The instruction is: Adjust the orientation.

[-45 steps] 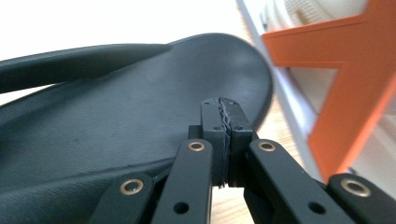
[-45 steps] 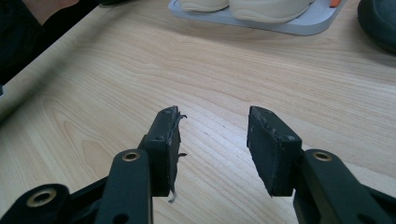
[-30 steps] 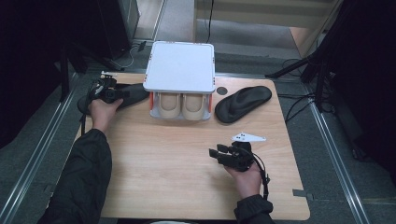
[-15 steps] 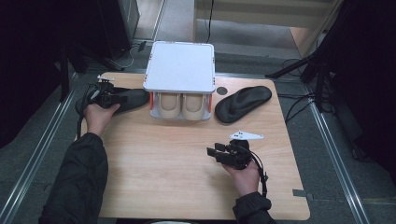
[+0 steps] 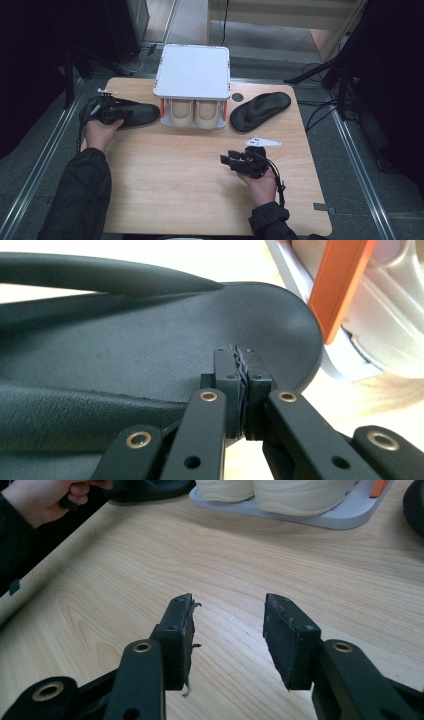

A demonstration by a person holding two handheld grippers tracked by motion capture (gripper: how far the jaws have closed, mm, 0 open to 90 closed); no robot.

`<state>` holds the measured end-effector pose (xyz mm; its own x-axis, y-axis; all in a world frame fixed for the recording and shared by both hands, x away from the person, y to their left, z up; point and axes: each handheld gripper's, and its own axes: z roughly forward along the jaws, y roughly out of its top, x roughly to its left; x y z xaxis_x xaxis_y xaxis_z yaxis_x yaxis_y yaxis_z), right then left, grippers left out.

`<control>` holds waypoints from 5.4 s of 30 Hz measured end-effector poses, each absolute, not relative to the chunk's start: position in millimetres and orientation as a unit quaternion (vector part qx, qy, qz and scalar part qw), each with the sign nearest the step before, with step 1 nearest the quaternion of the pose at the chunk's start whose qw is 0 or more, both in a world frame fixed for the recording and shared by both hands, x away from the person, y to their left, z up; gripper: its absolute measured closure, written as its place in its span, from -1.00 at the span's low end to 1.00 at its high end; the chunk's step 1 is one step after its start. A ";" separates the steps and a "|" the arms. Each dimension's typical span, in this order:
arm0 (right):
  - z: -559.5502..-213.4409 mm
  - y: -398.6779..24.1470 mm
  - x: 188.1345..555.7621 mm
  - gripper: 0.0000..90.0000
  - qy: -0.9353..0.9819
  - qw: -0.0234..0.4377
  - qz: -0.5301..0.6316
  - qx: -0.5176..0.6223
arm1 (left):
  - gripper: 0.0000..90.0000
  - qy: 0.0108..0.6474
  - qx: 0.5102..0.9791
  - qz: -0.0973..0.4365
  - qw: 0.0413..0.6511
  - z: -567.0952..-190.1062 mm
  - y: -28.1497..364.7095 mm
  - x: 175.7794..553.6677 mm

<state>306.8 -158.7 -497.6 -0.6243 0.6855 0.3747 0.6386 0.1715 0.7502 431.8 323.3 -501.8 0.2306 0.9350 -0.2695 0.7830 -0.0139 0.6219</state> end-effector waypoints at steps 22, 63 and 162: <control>-487.8 -162.2 321.2 0.25 0.766 0.044 0.478 0.428 | 0.81 0.617 0.700 0.093 0.349 -499.8 329.5 387.0; -489.6 -140.0 330.8 0.25 0.791 0.043 0.460 0.401 | -0.27 0.674 0.643 0.141 0.335 -503.4 353.6 379.2; -472.9 -166.8 325.9 0.24 0.771 0.047 0.485 0.410 | 0.56 0.591 0.697 0.087 0.397 -466.4 285.5 290.9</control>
<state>325.9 -166.8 -472.9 -0.6596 0.6776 0.3251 0.5860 0.1929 0.7870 290.9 285.5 -466.4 0.2864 0.8924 -0.3488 0.7547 0.0141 0.6559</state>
